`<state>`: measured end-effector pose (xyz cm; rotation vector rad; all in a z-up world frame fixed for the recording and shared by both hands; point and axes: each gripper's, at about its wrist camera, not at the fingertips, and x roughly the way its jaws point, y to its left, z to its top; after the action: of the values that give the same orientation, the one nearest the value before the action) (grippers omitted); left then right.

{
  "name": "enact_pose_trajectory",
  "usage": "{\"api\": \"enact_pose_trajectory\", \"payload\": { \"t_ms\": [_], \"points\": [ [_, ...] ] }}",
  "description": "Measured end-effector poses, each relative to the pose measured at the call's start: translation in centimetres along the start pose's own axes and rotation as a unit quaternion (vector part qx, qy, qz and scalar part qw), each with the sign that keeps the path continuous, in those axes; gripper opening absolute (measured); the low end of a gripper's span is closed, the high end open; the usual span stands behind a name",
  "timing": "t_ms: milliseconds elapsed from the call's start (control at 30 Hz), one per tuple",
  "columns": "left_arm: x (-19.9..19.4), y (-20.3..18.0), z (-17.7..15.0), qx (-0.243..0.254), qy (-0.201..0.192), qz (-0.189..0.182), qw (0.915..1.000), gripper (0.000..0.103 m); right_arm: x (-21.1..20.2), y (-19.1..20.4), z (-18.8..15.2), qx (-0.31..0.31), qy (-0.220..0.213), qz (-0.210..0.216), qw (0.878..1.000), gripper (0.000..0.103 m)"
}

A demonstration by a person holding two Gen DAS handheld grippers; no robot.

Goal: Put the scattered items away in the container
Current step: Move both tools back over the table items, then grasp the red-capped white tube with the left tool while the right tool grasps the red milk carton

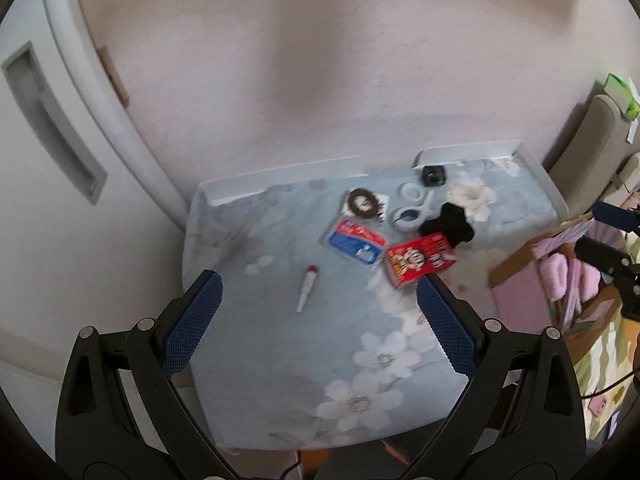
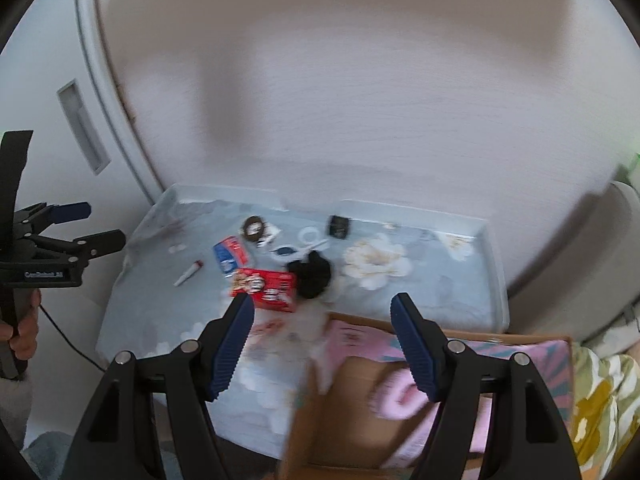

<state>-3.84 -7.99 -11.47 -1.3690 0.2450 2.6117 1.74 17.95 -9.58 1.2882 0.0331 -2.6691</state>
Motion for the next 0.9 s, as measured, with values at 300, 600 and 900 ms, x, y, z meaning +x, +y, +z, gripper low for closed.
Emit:
{"api": "enact_pose_trajectory", "payload": {
  "t_ms": [300, 600, 900],
  "points": [
    [4.6, 1.6, -1.6, 0.021, 0.045, -0.010, 0.9987, 0.098, 6.9, 5.2, 2.0, -0.046, 0.082, 0.033, 0.995, 0.067],
    [11.5, 0.6, -2.3, 0.116, 0.069, -0.090, 0.9868, 0.098, 15.2, 7.2, 4.0, -0.343, 0.195, 0.090, 0.914, 0.067],
    [17.1, 1.6, -3.0, 0.113, 0.099, -0.109, 0.9825, 0.083, 21.6, 8.5, 2.3, -0.440, 0.249, 0.132, 0.852, 0.067]
  ]
}}
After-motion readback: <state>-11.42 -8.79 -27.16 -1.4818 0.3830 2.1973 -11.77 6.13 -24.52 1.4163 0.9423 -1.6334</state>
